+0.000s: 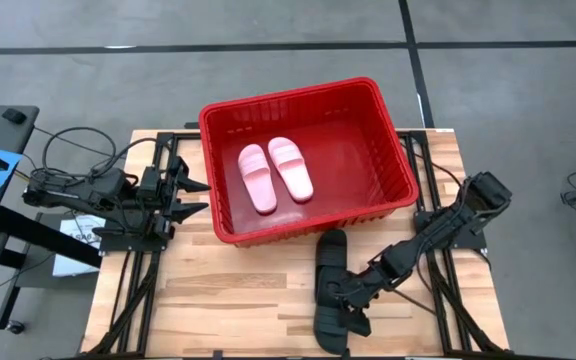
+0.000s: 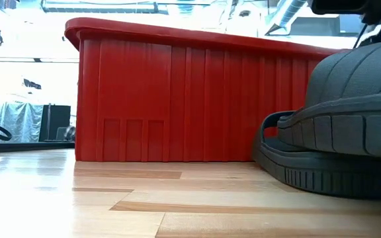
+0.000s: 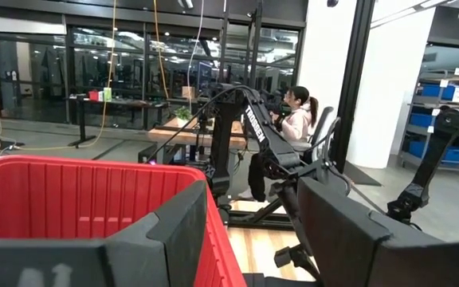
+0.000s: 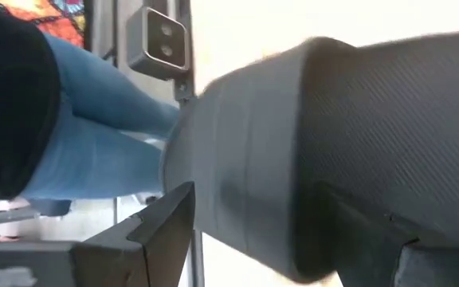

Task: Pick and place slides into bin
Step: Put the bottom black slipper in the red bin

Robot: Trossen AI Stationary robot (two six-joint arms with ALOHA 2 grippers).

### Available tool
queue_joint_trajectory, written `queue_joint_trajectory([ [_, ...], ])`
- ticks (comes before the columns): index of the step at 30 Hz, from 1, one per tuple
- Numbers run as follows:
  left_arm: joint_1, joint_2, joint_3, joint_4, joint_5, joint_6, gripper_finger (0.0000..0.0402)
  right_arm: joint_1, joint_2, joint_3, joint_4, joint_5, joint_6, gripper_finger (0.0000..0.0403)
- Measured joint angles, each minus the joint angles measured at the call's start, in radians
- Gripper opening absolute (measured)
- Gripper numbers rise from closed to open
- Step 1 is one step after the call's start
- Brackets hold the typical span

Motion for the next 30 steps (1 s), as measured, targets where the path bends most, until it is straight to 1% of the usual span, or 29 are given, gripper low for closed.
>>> queue_joint_trajectory([
  [5, 0.0, 0.0, 0.0, 0.001, 0.0, 0.0, 0.0187, 0.0, 0.018, 0.0, 0.018, -0.004, 0.007, 0.0238],
  [7, 0.0, 0.0, 0.0, 0.001, 0.0, 0.0, 0.0187, 0.0, 0.018, 0.0, 0.017, -0.004, 0.007, 0.0224],
  [9, 0.0, 0.0, 0.0, 0.0, 0.0, -0.006, 0.0187, 0.0, 0.018, 0.0, 0.017, -0.011, 0.007, 0.0199],
  [12, 0.0, 0.0, 0.0, -0.002, 0.0, -0.008, 0.0187, 0.0, 0.018, 0.0, 0.017, -0.035, 0.007, 0.0137],
  [15, 0.0, 0.0, 0.0, -0.003, 0.0, -0.01, 0.0187, -0.002, 0.019, 0.0, 0.021, -0.082, 0.001, 0.0044],
  [16, 0.0, 0.0, 0.0, -0.003, 0.0, -0.013, 0.0187, -0.003, 0.019, 0.0, 0.021, -0.1, 0.0, 0.0023],
  [21, 0.0, 0.0, 0.0, -0.003, 0.001, -0.014, 0.0187, -0.009, 0.017, 0.0, 0.019, -0.117, 0.016, 0.0007],
  [26, 0.0, 0.0, 0.0, -0.003, 0.001, -0.017, 0.0187, -0.02, 0.002, 0.009, 0.016, -0.123, 0.022, 0.0004],
  [30, 0.0, 0.0, 0.0, -0.003, 0.001, -0.017, 0.0187, -0.02, -0.01, 0.05, 0.022, -0.138, 0.005, 0.0003],
])
